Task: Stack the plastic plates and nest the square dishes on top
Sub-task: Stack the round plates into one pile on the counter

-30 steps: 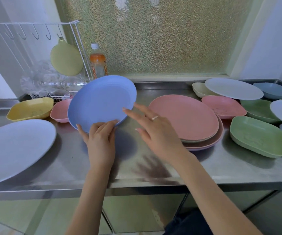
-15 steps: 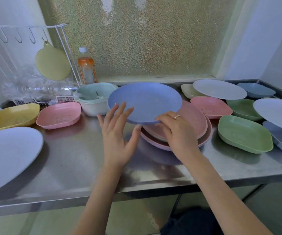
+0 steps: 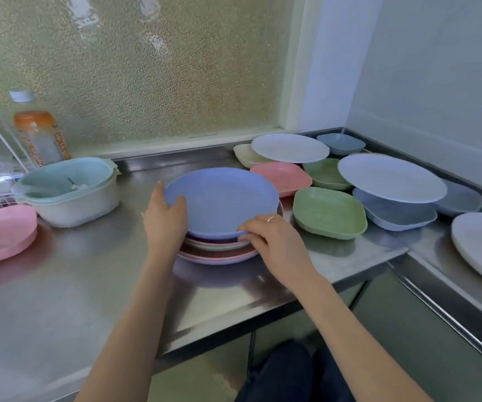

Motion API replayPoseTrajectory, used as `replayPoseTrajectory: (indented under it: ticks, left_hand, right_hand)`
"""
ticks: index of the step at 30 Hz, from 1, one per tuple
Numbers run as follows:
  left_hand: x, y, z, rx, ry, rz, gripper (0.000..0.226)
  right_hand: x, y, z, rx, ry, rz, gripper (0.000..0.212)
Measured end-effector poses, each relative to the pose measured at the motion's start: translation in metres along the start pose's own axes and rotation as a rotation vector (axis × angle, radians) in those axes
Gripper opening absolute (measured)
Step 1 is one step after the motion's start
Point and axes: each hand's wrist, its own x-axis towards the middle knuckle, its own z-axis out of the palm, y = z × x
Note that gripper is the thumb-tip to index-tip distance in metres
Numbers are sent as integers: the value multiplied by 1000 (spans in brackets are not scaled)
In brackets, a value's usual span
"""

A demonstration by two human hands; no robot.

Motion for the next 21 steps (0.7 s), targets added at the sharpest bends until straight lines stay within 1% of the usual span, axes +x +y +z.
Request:
replayPoseTrajectory:
  ticks: [2, 6, 13, 16, 21]
  left_hand:
    - [0, -2, -1, 8, 16, -13, 59]
    - [-1, -3, 1, 50, 49, -15, 61]
    - [-6, -1, 1, 2, 94, -30, 68]
    - [-10, 2, 0, 4, 104, -16, 68]
    - [-11, 2, -1, 17, 112, 4, 69]
  right_hand:
    - [0, 0, 1, 5, -13, -2, 28]
    - [-2, 4, 2, 7, -19, -1, 15]
    - [-4, 5, 4, 4, 1, -31, 21]
    - [-2, 5, 3, -48, 40, -15, 13]
    - [-2, 4, 3, -101, 44, 14, 17]
